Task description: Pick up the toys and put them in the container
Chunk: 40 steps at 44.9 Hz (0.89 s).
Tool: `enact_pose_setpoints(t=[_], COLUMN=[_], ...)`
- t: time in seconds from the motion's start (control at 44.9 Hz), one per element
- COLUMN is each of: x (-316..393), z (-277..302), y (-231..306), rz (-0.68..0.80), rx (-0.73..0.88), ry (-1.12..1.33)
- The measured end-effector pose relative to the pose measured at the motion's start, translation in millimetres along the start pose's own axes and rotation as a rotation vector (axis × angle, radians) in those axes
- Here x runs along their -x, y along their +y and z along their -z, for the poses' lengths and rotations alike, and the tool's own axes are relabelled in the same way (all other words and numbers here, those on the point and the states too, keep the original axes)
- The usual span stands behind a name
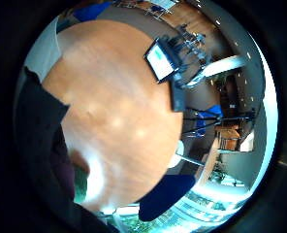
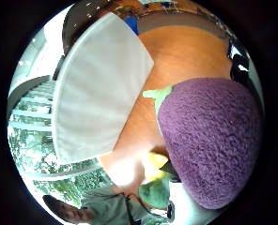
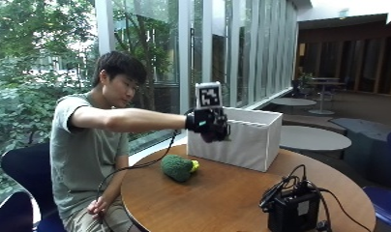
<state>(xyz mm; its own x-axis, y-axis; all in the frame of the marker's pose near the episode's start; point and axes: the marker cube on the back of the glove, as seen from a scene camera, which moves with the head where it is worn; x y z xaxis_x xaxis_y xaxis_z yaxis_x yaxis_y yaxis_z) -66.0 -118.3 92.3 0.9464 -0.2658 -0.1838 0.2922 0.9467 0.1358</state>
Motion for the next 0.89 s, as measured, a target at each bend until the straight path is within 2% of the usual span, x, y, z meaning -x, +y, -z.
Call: enact_pose_setpoints(t=[0.067,0.201,0.312,0.446,0.468,0.535,0.557,0.646,0.691,0.758,0.78,0.847,0.891], x=[15.3,64.5,94.3,121.1,129.7,149.8,157.9,206.3,220.6,230.6,235.1,261.6,283.4], z=[42.4,129.8,170.2,180.7,179.4,167.8,166.2,164.5,152.7,130.5,125.1,118.8,117.2], y=[-5.5,-23.7,-43.0,-72.3,-75.3,-77.2,-79.7,-99.5,-107.6,-121.4,-122.9,-119.9,-120.0], rz=[0.033,0.064,-0.037,-0.311,-0.3,-0.121,-0.104,-0.155,-0.159,-0.338,-0.338,-0.118,-0.048], rx=[-0.042,-0.178,-0.214,-0.181,-0.18,-0.171,-0.171,-0.169,-0.134,-0.044,-0.02,0.038,0.106], ry=[0.014,-0.128,-0.176,-0.36,-0.352,-0.188,-0.179,-0.3,-0.237,-0.063,-0.032,-0.099,-0.145])
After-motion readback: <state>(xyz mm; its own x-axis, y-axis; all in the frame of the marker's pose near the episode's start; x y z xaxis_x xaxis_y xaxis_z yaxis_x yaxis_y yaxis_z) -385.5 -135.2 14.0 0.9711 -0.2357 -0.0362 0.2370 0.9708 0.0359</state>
